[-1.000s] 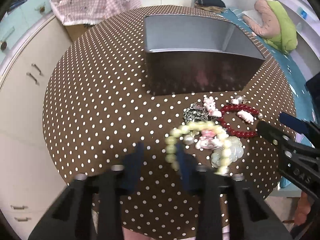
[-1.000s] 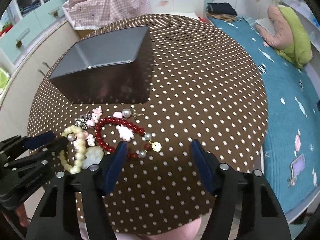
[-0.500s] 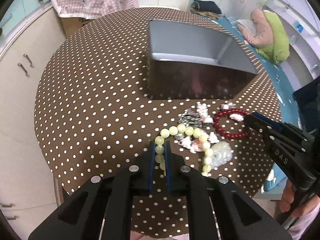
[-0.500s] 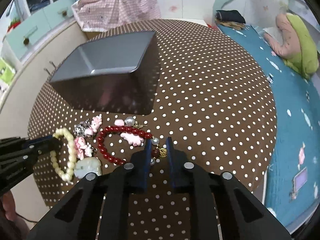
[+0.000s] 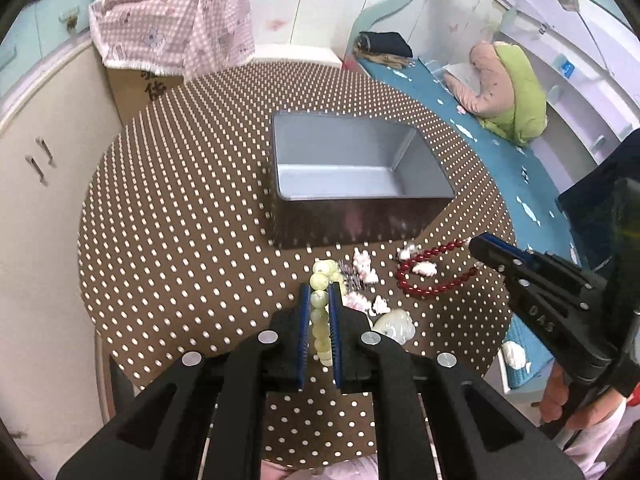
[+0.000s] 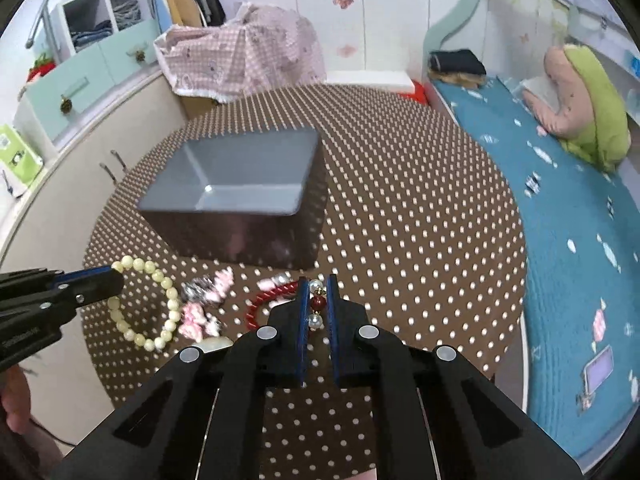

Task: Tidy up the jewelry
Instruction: 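Lift both bracelets and lower them into the grey tin with both tools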

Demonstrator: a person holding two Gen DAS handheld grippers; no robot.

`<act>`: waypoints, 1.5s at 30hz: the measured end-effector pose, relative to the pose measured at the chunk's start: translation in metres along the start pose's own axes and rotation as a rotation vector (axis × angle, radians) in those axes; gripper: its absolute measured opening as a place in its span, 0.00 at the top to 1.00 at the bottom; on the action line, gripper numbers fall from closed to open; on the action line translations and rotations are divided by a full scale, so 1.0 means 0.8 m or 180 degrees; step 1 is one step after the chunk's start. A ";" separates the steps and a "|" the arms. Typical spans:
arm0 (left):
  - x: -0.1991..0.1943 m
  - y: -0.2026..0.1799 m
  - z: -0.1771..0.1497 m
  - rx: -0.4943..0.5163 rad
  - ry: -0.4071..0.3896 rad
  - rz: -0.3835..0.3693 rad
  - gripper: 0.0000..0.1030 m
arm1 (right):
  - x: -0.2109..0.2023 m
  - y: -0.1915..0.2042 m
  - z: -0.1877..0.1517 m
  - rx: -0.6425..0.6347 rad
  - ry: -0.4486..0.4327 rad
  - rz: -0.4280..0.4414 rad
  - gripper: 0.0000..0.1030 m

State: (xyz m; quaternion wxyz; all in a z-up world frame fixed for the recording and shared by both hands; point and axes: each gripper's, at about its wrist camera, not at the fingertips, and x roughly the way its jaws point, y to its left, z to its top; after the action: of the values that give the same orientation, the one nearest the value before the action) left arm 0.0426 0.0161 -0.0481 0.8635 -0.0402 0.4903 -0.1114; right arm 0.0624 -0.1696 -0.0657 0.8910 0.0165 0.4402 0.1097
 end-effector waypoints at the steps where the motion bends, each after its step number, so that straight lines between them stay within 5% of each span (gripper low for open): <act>1: -0.001 -0.001 0.002 -0.0003 -0.0008 -0.0016 0.92 | -0.005 0.002 0.002 -0.0021 -0.0038 0.0015 0.91; 14: -0.038 0.008 0.035 0.0057 -0.0270 -0.0089 0.92 | -0.051 0.019 0.045 -0.0166 -0.0381 -0.0053 0.91; 27: -0.044 0.010 0.115 -0.0036 -0.0490 -0.0177 0.92 | -0.051 0.036 0.107 -0.0238 -0.0580 0.0068 0.91; 45: 0.089 0.020 0.147 -0.0186 0.0145 -0.0141 0.92 | 0.076 0.056 0.126 -0.0171 0.0061 0.0207 0.91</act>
State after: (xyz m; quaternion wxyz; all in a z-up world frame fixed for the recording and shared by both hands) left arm 0.1810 0.0101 -0.0502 0.8479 -0.0738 0.5119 -0.1170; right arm 0.1696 -0.1063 -0.0460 0.8829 0.0058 0.4448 0.1506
